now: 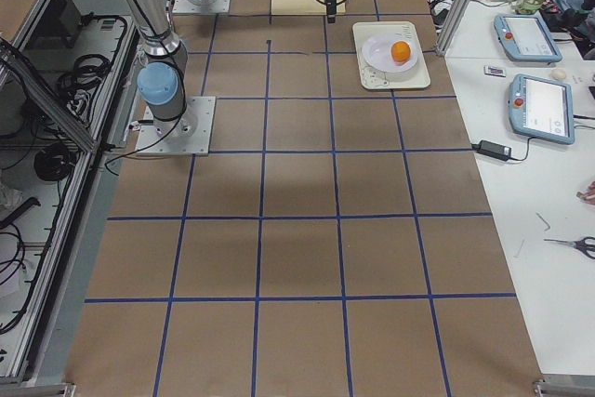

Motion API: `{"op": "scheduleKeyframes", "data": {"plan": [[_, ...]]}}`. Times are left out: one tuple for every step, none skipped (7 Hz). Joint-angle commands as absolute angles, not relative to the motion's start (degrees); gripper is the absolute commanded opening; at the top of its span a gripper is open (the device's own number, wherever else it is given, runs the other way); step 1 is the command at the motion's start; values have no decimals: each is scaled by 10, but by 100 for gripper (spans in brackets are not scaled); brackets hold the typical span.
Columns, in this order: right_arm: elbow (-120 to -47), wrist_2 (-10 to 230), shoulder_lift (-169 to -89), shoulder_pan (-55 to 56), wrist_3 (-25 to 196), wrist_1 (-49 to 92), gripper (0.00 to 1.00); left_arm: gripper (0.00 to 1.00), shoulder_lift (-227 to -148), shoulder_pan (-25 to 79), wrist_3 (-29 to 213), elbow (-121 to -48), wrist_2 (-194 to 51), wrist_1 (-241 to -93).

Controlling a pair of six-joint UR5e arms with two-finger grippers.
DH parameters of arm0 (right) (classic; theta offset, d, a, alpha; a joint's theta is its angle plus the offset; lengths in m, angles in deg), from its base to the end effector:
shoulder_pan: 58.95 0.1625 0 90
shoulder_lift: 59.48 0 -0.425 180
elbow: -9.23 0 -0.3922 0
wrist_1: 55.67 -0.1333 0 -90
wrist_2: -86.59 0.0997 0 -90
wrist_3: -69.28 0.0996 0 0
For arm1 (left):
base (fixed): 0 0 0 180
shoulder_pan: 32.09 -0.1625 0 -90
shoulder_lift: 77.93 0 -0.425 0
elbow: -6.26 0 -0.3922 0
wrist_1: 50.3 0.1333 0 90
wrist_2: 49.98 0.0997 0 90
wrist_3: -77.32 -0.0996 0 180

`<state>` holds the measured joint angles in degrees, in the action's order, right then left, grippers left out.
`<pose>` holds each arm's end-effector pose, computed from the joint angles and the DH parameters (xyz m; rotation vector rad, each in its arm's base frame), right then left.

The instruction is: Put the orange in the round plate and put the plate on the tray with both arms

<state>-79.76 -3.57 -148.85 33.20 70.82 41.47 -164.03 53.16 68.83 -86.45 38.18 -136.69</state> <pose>0.1520 -0.5034 0.5044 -0.0164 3.1334 -0.2060 -0.0970 -0.4806 0.5038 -0.1038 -3.1147 0.1355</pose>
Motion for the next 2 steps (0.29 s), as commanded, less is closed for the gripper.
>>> {"op": "scheduleKeyframes", "data": {"plan": [[-795, -32, -1480, 332, 697, 421, 100, 100, -1641, 532, 689, -865, 381, -1366], [-794, -30, -1469, 332, 697, 422, 100, 100, -1641, 532, 688, -865, 381, -1367]]}}
